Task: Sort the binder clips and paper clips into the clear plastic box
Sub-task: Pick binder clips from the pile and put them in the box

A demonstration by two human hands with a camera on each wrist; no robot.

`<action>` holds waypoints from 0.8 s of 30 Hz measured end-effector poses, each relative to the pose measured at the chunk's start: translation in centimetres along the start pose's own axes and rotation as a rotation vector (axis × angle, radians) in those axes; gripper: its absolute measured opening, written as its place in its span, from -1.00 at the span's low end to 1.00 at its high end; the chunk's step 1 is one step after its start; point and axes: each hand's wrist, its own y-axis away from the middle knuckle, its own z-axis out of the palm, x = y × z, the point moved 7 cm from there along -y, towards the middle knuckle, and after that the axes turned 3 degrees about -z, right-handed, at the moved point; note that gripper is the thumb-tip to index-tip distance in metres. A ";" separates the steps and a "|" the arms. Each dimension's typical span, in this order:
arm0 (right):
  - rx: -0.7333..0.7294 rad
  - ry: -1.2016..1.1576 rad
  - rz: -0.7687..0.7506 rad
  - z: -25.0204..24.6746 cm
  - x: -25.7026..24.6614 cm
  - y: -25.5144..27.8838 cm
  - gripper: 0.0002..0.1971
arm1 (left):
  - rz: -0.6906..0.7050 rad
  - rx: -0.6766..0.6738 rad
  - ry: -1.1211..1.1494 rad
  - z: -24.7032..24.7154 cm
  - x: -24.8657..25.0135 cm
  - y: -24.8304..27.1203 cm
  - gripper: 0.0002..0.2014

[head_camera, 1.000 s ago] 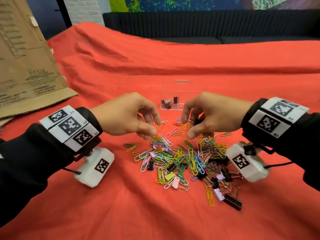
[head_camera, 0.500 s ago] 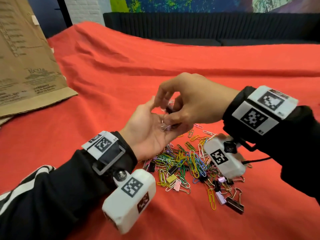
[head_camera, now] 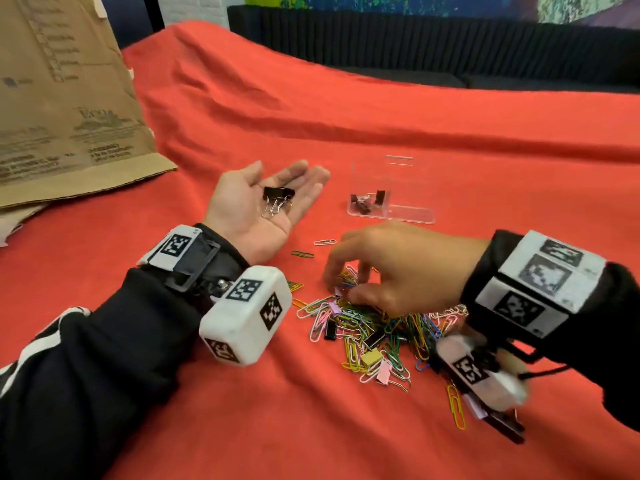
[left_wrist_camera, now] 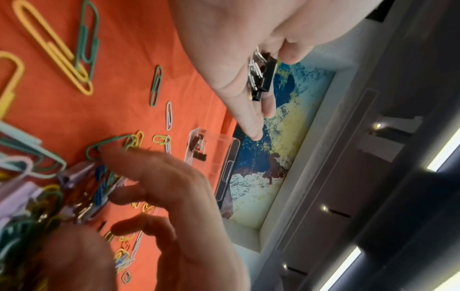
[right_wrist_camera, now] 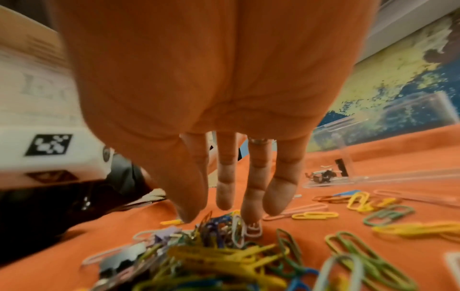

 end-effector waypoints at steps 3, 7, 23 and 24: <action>-0.077 0.054 -0.038 1.0 -0.3 -1.7 -0.65 | -0.011 0.014 -0.049 -0.5 0.1 0.1 -0.43; -0.133 0.093 0.025 0.9 0.1 -2.1 -0.76 | -0.044 0.017 -0.076 -0.6 -0.5 0.2 -0.42; -0.037 0.110 0.018 -1.1 0.1 -0.9 -0.76 | -0.090 0.008 -0.103 -0.5 -1.1 0.4 -0.43; -0.066 0.103 0.000 -0.4 -0.3 -1.2 -0.75 | -0.090 0.010 -0.109 -0.5 -1.2 0.4 -0.43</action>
